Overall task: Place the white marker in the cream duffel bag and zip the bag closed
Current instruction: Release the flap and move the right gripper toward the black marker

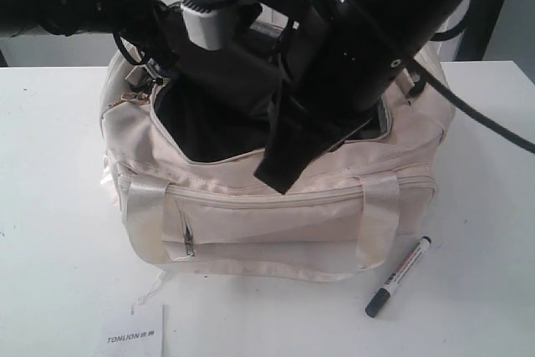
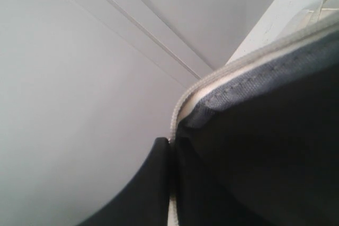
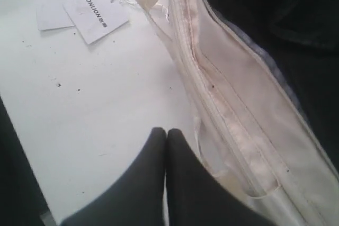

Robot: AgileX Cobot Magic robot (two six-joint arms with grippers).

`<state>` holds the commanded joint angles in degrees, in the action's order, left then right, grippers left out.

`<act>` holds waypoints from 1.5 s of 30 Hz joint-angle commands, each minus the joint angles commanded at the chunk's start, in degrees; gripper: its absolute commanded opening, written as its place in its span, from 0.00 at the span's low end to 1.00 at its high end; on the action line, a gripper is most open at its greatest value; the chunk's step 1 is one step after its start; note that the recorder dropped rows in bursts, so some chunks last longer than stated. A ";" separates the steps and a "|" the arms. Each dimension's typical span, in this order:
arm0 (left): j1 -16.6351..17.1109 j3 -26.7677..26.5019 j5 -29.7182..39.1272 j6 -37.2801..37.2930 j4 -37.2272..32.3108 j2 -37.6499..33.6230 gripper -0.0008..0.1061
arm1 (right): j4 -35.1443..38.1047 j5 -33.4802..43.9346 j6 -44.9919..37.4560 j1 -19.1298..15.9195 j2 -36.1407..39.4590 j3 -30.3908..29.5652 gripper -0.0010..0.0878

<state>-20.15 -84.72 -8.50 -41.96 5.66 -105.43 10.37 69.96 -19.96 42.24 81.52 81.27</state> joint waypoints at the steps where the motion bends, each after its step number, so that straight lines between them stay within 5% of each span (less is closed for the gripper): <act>1: 0.00 0.00 0.00 0.00 0.00 0.00 0.01 | 0.00 0.00 0.46 0.00 -0.80 -1.07 0.01; 20: 0.00 0.00 0.00 0.00 0.00 0.00 0.01 | -4.17 0.00 12.59 0.00 -14.81 -22.62 0.01; 32: 0.00 0.00 0.00 0.00 0.00 0.00 0.01 | -15.59 -3.92 29.80 0.00 -15.71 -32.63 0.01; 45: 0.00 0.00 0.00 0.00 0.00 0.00 0.01 | -16.77 -13.09 38.27 0.00 -15.71 -39.77 0.01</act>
<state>-20.15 -84.72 -8.50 -41.96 5.66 -105.43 -6.40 56.87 18.31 42.24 65.80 41.50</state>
